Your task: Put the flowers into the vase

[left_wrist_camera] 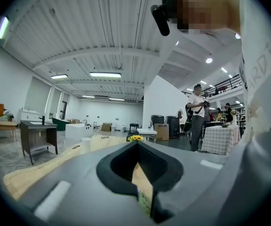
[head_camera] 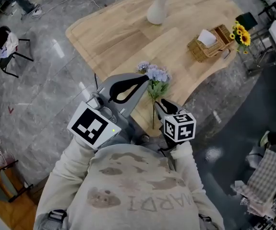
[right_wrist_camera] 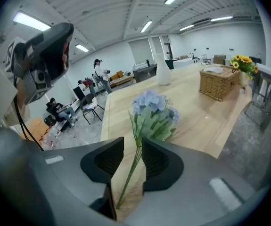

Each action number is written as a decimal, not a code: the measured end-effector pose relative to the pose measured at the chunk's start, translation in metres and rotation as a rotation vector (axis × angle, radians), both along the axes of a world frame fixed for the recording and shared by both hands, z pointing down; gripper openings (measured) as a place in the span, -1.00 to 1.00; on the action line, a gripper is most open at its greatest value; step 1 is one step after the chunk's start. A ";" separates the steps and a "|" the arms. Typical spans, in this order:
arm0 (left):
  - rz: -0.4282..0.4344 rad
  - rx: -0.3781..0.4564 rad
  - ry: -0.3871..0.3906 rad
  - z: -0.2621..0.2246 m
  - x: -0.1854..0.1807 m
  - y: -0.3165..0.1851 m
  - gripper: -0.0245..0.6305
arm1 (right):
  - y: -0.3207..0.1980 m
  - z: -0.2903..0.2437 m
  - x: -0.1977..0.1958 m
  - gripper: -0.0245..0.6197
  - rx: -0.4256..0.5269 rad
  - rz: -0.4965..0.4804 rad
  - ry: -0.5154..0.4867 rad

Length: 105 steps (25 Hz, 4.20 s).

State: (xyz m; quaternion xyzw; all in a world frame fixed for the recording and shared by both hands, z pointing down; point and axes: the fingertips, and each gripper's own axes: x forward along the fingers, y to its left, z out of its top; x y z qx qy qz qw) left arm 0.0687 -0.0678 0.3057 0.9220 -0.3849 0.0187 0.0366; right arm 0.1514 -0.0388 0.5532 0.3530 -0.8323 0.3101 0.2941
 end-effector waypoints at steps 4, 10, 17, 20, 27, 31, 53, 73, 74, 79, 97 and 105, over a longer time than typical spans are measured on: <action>0.013 -0.018 0.009 0.008 -0.007 -0.021 -0.93 | -0.007 0.032 -0.003 -0.47 -0.083 0.016 0.075; 0.026 -0.053 0.025 0.021 -0.018 -0.041 -0.92 | -0.015 0.061 -0.012 -0.42 -0.141 0.020 0.184; 0.035 -0.077 0.031 0.033 -0.025 -0.050 -0.92 | -0.016 0.078 -0.011 -0.52 -0.167 0.045 0.288; 0.040 -0.080 0.034 0.034 -0.025 -0.050 -0.92 | -0.016 0.081 -0.009 -0.56 -0.192 0.067 0.294; 0.055 -0.065 0.037 0.030 -0.028 -0.056 -0.92 | -0.025 0.067 -0.007 -0.71 -0.176 0.146 0.241; 0.065 -0.050 0.042 0.025 -0.031 -0.057 -0.92 | -0.037 0.044 -0.012 -0.73 -0.125 0.170 0.200; 0.011 -0.026 0.033 -0.001 -0.037 -0.038 -0.92 | -0.093 -0.146 -0.061 -0.74 0.347 0.145 -0.167; -0.082 0.016 0.029 -0.022 -0.067 -0.014 -0.93 | -0.091 -0.239 -0.079 -0.74 0.608 0.084 -0.332; -0.078 0.022 0.030 -0.023 -0.070 -0.020 -0.92 | -0.095 -0.240 -0.079 -0.74 0.615 0.093 -0.330; -0.007 0.028 0.041 -0.025 -0.097 -0.057 -0.92 | -0.132 -0.252 -0.097 -0.74 0.642 0.179 -0.325; 0.332 0.005 0.045 -0.026 -0.211 -0.179 -0.92 | -0.245 -0.281 -0.186 -0.74 0.767 0.516 -0.205; 0.390 -0.011 0.068 -0.025 -0.193 -0.198 -0.92 | -0.283 -0.294 -0.151 -0.74 0.803 0.578 -0.171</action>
